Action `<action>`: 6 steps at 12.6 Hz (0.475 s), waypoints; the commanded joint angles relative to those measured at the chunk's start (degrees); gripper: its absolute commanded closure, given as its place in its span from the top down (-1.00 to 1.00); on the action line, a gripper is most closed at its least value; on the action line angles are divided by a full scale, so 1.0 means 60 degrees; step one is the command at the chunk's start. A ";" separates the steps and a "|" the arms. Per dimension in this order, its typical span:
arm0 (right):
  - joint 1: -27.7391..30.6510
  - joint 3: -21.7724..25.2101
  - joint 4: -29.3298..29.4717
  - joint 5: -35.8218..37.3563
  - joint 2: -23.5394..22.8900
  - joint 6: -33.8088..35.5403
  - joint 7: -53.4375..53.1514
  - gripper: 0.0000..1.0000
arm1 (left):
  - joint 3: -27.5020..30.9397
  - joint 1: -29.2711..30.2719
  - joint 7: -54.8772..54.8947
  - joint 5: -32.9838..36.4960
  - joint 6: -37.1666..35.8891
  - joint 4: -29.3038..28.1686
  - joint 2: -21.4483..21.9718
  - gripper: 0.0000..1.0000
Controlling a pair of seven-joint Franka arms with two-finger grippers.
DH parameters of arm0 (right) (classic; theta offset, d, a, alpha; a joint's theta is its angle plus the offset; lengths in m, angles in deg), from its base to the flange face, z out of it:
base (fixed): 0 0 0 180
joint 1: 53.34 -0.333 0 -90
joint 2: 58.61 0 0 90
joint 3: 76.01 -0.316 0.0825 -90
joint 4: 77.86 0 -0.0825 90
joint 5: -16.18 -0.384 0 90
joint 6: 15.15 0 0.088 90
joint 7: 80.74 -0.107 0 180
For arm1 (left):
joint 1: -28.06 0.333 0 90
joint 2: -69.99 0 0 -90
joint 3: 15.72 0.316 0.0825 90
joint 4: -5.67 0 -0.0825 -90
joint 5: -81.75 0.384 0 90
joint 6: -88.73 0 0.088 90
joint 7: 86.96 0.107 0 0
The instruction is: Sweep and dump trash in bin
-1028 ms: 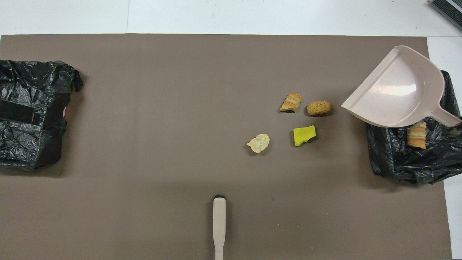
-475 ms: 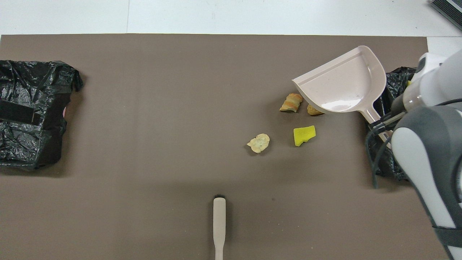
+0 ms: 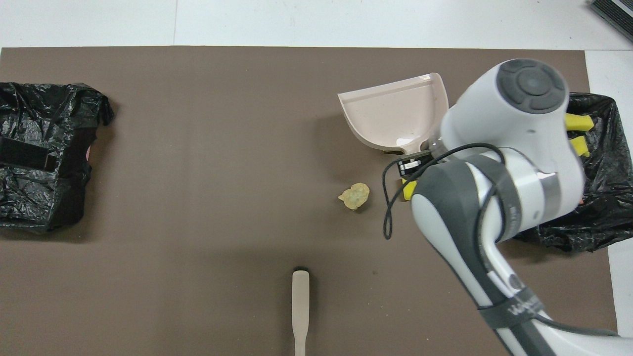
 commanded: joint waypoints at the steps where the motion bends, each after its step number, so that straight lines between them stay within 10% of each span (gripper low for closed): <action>1: -0.0806 0.0043 0.0977 -0.0434 -0.1110 -0.0457 -0.1377 -1.00 | -0.0067 0.0148 0.0110 -0.0061 -0.0221 0.0103 0.0051 1.00; 6: -0.2156 0.0043 0.2722 -0.0333 -0.3219 -0.1686 -0.4117 -1.00 | -0.0067 0.0148 0.0125 -0.0061 -0.0235 0.0044 0.0095 1.00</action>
